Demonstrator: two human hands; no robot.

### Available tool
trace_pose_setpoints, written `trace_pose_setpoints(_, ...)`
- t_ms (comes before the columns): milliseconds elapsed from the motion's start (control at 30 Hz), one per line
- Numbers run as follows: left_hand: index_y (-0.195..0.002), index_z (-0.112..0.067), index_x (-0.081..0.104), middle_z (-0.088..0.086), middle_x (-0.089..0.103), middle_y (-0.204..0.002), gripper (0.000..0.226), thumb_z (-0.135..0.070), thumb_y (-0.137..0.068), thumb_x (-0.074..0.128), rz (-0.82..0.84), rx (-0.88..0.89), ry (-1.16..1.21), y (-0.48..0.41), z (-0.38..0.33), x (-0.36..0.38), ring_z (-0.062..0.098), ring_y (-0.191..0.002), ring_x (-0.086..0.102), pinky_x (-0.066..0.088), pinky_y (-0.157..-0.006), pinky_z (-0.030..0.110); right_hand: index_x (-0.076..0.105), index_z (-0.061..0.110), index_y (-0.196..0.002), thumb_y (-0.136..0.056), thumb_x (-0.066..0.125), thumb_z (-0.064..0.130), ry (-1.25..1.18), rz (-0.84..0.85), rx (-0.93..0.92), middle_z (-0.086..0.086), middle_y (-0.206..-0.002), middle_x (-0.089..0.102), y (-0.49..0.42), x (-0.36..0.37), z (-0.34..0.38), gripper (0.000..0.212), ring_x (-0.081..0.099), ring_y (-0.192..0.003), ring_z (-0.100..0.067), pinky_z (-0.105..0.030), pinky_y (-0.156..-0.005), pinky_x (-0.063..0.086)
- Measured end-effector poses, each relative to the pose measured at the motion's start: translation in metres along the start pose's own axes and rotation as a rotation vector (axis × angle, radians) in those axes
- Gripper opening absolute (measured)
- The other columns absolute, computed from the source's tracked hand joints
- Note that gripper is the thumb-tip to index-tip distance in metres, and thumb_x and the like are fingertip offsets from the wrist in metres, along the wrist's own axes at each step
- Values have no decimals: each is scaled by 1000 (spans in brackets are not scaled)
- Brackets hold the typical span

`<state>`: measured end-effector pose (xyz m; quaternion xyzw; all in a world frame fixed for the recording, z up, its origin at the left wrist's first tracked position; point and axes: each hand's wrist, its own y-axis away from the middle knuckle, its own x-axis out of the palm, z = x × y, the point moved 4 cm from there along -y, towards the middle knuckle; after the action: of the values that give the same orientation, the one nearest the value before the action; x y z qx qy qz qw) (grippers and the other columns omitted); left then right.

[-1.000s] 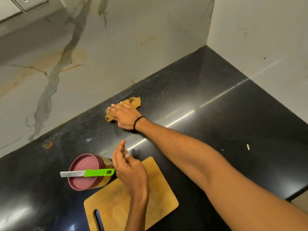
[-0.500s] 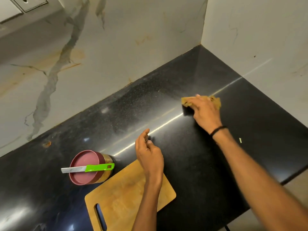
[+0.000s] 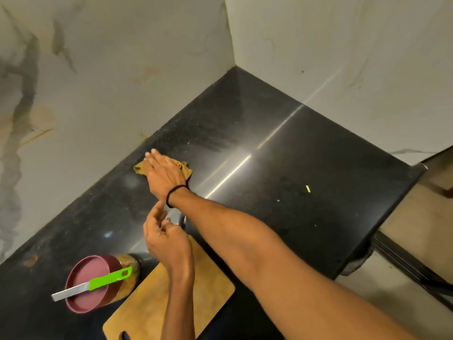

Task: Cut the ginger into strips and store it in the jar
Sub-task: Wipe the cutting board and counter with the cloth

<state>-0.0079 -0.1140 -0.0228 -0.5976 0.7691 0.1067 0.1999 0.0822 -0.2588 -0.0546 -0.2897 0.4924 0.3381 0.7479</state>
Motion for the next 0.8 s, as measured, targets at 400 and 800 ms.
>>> trace_pose_setpoints(400,-126,-19,63,3,62,-126,43,4,-96,43,263,11,34,40,-23,46,9,-114,61,50,-98,23,35,-3,-145,-91,44,2,-70,-575,1150,-18,-152,36,287,-87,-194,55,26,-144,-34,-48,-119,17)
trace_pose_setpoints(800,-123,-15,65,9,66,-121,42,5,-93,43,311,48,59,20,-22,57,16,-110,64,52,-99,35,44,2,-141,-89,49,11,25,-406,582,-16,-148,42,210,-45,-82,53,32,-140,-29,-48,-115,22)
